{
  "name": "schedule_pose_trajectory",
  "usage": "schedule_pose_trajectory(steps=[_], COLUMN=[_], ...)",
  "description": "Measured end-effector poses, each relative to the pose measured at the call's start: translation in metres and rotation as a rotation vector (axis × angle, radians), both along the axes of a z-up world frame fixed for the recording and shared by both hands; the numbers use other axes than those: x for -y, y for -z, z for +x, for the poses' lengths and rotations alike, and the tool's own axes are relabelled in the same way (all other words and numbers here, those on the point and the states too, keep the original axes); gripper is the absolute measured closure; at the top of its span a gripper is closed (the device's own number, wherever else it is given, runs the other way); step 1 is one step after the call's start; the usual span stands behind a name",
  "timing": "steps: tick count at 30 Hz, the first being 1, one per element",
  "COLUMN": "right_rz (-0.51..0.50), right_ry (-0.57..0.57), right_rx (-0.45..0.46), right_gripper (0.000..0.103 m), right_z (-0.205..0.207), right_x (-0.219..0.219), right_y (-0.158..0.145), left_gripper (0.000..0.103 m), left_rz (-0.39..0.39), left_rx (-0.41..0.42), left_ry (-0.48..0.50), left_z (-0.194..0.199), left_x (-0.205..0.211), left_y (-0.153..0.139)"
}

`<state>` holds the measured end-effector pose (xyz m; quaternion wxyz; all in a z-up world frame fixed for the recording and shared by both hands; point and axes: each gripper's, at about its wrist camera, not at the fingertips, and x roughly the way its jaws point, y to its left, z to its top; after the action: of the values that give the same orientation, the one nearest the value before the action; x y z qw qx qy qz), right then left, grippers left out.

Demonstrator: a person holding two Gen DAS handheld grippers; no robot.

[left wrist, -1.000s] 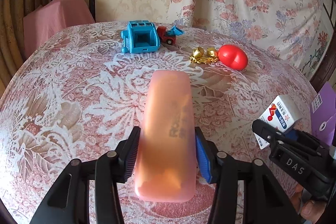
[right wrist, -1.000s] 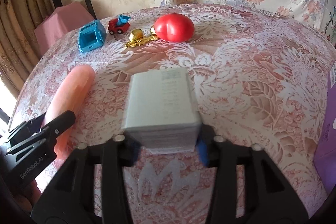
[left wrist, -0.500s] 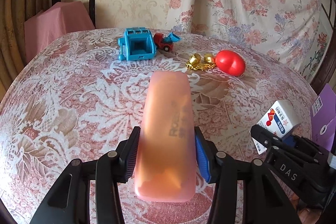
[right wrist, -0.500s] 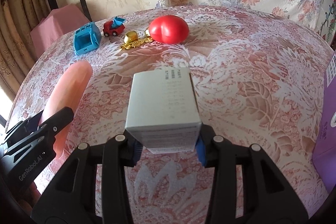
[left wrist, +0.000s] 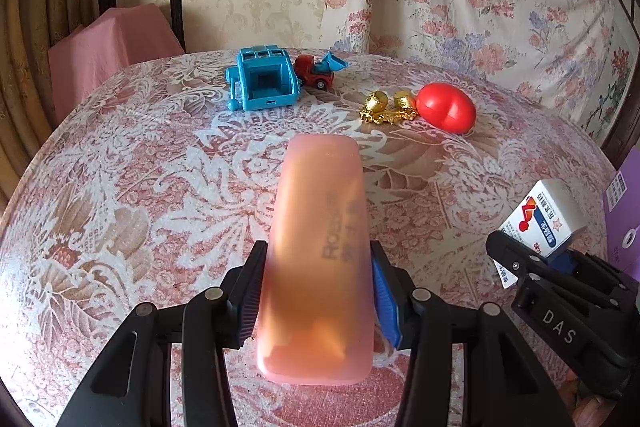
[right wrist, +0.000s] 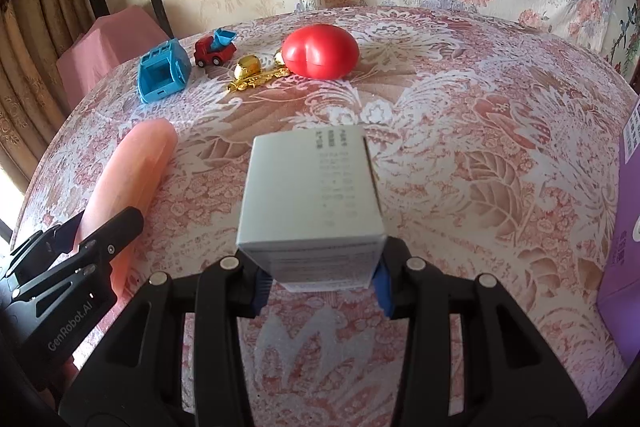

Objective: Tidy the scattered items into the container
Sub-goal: 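Lift the soap bar and white box and carry them toward the purple box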

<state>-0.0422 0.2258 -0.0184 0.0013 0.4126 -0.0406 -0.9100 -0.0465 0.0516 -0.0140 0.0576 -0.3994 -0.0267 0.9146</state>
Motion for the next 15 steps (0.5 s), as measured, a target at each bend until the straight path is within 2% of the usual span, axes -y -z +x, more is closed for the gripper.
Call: schedule_pose_trajectory(steps=[8,15], right_rz=[0.018,0.036], right_ry=[0.001,0.003], right_rx=[0.004,0.005], right_gripper=[0.059,0.060], right_z=[-0.0007,-0.0004], right_x=[0.0021,0.0034], right_y=[0.0005,0.0004], left_gripper=[0.054,0.054], left_rz=[-0.011,0.033], left_rx=[0.000,0.035], left_ry=[0.000,0.005], left_z=[-0.0004,-0.0056], left_x=[-0.0015,0.0042], left_y=[-0.0003,0.0043])
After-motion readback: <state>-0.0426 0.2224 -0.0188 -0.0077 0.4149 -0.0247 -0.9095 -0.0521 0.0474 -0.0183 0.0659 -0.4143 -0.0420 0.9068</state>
